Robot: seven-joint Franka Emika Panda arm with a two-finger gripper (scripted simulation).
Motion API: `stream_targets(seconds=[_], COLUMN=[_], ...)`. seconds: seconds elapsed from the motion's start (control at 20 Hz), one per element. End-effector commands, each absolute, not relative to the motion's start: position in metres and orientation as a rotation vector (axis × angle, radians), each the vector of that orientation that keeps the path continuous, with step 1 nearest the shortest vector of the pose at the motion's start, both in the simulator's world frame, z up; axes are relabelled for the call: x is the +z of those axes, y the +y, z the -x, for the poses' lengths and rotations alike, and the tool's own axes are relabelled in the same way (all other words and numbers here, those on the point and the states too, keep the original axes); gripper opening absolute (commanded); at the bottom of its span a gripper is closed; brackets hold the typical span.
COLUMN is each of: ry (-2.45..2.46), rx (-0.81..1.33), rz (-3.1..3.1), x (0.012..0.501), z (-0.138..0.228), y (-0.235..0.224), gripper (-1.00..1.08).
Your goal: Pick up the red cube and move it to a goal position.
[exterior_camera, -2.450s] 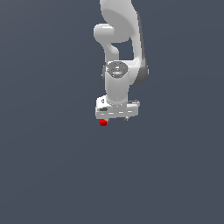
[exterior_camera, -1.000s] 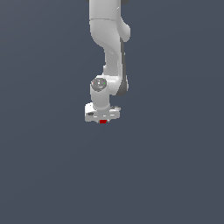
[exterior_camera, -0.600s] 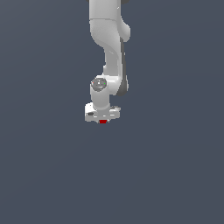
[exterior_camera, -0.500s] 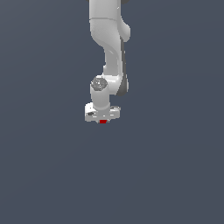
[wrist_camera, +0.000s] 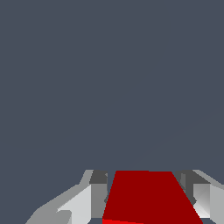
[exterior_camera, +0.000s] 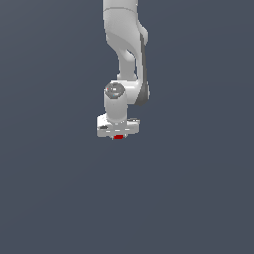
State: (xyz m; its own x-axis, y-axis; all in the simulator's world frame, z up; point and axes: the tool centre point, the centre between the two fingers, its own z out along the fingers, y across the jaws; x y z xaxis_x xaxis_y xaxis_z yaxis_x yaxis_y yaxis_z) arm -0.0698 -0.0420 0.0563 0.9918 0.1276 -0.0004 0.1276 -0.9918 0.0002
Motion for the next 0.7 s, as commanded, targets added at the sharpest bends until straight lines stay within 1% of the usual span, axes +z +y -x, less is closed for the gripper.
stream_targets(seconds=[0.0,0.65], ry=[0.201,0.201], rx=[0.001,0.001], rz=[-3.135,-3.134], x=[0.072,0.180], z=[0.061,0.000], y=[-0.036,0.002], gripper=[-1.00,-1.00])
